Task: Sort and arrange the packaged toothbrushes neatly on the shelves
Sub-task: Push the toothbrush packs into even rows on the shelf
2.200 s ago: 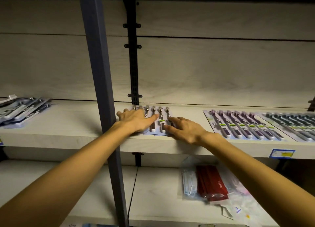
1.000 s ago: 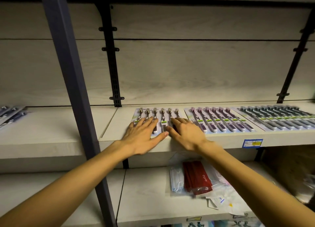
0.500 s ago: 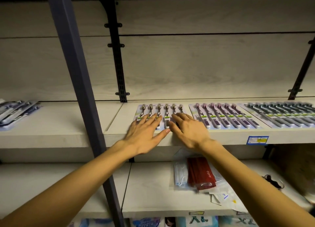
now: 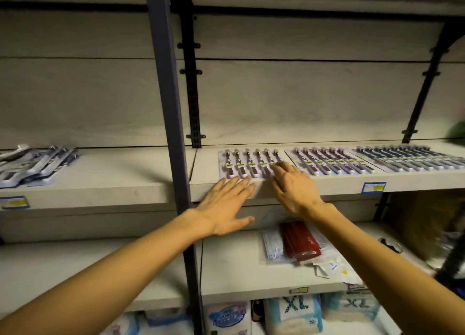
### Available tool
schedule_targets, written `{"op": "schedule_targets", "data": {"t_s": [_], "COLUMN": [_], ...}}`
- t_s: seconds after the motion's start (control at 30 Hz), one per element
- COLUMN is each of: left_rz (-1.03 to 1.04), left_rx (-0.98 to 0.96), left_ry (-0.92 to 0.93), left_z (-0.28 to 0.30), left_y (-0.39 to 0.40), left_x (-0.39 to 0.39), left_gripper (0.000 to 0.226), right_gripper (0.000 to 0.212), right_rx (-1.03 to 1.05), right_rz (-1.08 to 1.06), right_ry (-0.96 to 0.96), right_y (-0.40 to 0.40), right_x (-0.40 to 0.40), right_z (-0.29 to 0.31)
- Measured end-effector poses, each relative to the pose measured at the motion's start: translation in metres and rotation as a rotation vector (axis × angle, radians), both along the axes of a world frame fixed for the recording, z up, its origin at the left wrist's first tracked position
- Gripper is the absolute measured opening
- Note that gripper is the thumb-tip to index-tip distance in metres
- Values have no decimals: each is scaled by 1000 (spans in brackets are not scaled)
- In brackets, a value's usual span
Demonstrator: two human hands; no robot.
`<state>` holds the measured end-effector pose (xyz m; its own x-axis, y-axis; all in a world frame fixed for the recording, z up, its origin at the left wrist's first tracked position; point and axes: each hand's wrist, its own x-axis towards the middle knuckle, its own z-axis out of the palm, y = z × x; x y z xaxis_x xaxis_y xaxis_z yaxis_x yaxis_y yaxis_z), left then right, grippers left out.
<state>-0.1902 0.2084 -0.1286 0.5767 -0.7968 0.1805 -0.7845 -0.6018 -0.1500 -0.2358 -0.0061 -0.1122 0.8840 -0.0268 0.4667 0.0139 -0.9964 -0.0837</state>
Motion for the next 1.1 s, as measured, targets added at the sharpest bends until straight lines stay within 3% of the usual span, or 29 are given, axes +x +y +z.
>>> {"op": "schedule_targets", "data": {"t_s": [0.13, 0.27, 0.63, 0.9, 1.1], "left_rz": [-118, -80, 427, 607, 562], "left_rx": [-63, -178, -213, -265, -125], "left_ry": [-90, -191, -202, -111, -32], "left_z": [1, 11, 47, 51, 64], "left_y": [72, 169, 397, 474, 486], "left_x": [-15, -30, 8, 94, 163], "left_gripper": [73, 53, 53, 48, 51], "right_gripper": [27, 24, 24, 21, 31], "right_rx": [-30, -77, -199, -89, 143], "right_rz": [87, 246, 513, 536, 534], "right_ry": [-158, -160, -108, -130, -49], "right_y": [65, 152, 375, 438, 468], "right_x": [-19, -25, 42, 128, 227], "right_z": [10, 17, 46, 38, 55]}}
